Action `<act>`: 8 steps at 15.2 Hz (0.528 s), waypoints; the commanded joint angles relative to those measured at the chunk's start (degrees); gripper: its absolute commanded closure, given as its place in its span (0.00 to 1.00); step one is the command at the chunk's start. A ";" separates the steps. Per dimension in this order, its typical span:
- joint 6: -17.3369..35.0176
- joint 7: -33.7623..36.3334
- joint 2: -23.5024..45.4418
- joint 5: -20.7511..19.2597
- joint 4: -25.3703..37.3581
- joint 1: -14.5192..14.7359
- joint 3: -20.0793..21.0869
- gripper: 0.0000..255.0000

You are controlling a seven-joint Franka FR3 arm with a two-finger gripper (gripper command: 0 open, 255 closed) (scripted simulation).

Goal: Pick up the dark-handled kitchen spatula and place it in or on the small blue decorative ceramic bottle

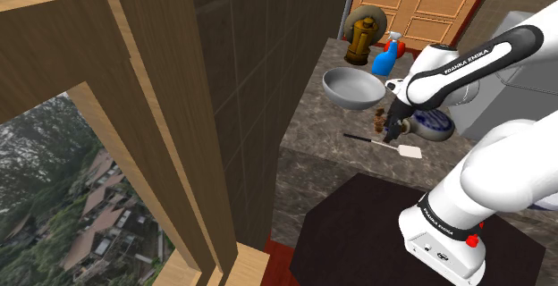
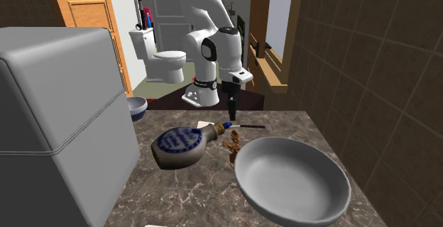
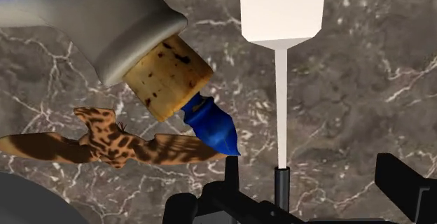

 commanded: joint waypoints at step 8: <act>13.48 -10.68 13.90 13.55 0.05 13.26 -10.02 0.00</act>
